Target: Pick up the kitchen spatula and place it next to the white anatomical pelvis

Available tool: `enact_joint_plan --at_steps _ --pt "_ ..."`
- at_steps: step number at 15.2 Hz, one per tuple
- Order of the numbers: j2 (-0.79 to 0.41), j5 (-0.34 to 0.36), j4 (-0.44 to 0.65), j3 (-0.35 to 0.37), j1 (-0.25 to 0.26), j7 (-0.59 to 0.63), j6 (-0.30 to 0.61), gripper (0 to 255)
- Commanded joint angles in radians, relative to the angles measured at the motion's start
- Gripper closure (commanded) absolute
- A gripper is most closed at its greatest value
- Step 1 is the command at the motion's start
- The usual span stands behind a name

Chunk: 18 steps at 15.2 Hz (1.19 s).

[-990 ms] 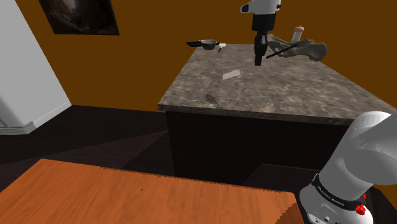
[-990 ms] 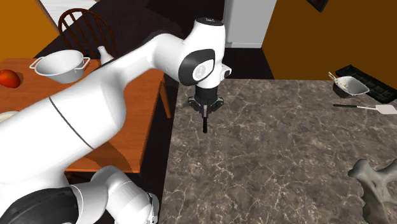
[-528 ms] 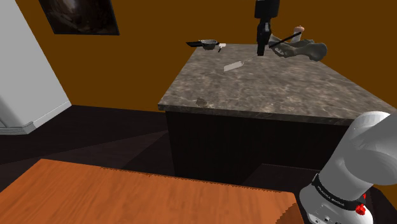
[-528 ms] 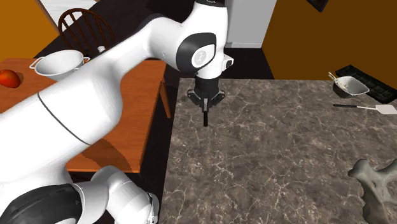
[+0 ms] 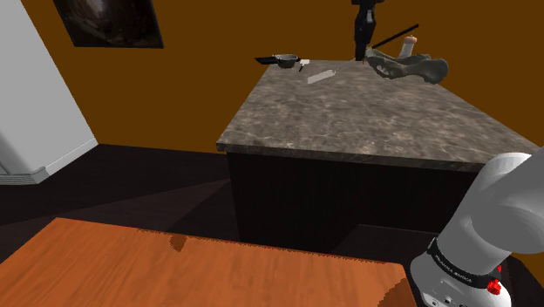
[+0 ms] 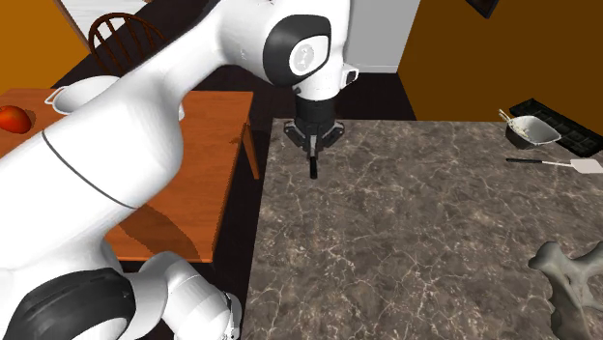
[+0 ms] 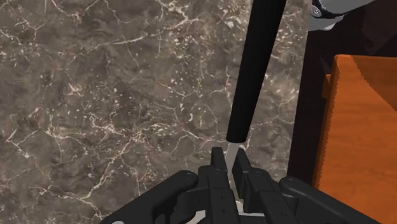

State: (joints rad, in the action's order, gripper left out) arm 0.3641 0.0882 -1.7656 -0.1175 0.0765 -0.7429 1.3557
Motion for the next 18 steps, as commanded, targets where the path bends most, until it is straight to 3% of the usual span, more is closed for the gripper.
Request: enact_joint_plan --at_steps 1,10,18 --pt "-0.008 0.000 0.030 0.000 0.000 -0.003 -0.023 255" --pt "0.024 0.072 0.015 -0.156 -0.069 -0.229 -0.016 255" --pt "-0.025 0.115 0.077 -0.310 -0.125 -0.445 -0.001 255"
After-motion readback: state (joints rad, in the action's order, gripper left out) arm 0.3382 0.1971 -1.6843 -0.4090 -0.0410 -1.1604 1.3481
